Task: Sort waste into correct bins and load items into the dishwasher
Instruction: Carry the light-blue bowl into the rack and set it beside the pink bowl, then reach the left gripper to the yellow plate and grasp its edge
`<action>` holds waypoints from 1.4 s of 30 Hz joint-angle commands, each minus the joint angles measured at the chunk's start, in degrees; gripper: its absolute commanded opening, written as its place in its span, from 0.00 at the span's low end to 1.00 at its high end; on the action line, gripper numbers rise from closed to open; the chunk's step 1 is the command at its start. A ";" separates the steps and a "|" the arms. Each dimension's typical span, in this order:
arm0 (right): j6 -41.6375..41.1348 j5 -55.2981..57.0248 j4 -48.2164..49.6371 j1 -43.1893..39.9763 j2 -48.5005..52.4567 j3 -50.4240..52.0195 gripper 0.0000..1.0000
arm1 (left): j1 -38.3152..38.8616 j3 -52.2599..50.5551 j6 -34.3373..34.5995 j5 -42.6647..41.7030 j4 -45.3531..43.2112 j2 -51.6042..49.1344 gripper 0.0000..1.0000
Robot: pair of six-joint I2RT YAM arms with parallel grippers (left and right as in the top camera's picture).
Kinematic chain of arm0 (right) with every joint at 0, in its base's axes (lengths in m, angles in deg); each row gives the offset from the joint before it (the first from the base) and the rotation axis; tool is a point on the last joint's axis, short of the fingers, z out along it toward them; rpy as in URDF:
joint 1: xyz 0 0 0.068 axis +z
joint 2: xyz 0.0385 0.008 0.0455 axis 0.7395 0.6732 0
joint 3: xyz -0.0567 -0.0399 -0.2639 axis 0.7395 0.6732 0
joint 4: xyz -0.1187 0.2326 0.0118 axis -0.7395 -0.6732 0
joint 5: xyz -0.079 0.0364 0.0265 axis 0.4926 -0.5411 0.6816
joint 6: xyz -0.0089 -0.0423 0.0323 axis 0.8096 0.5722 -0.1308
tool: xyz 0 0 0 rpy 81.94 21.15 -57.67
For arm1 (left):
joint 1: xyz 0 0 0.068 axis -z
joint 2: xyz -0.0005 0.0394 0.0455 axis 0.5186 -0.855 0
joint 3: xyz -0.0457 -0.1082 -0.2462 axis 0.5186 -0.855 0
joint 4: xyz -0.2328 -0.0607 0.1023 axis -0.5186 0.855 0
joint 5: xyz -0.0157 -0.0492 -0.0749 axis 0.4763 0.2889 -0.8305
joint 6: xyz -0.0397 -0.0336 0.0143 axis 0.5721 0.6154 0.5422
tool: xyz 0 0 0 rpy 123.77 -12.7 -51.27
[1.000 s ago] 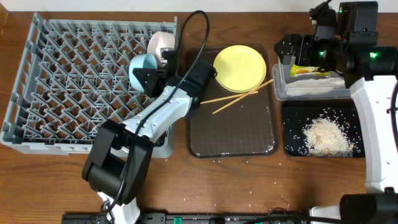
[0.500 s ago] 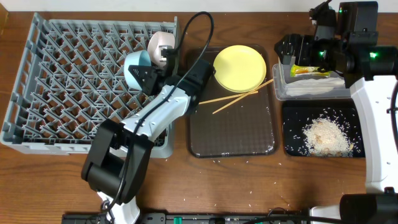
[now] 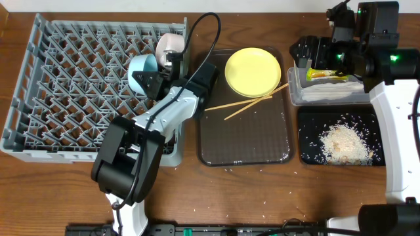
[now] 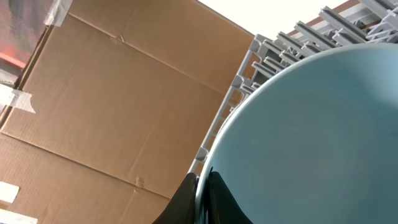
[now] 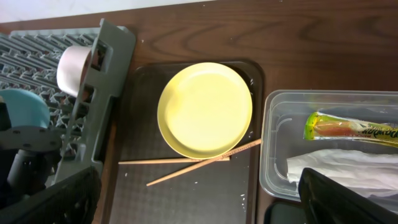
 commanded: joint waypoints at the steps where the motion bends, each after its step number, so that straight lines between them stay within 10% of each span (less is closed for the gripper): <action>1: 0.81 0.00 -0.02 -0.42 -0.52 -0.09 0.99 | 1.29 -0.17 -0.55 1.99 0.09 -0.98 0.07; 9: 0.81 -0.02 -0.02 -0.42 -0.52 -0.09 0.99 | 4.26 -0.15 -0.55 -6.43 0.13 -0.96 0.09; 19: 0.81 0.00 -0.02 -0.42 -0.52 -0.09 0.99 | 4.72 -0.15 -0.50 -19.65 1.86 0.85 0.55; 28: 0.81 -0.02 -0.02 -0.42 -0.52 -0.09 0.99 | 4.70 -0.09 -0.52 -36.57 1.73 12.98 0.74; 42: 0.81 -0.02 -0.02 -0.42 -0.52 -0.09 0.99 | 4.70 -0.11 8.85 -76.11 -3.08 24.20 0.79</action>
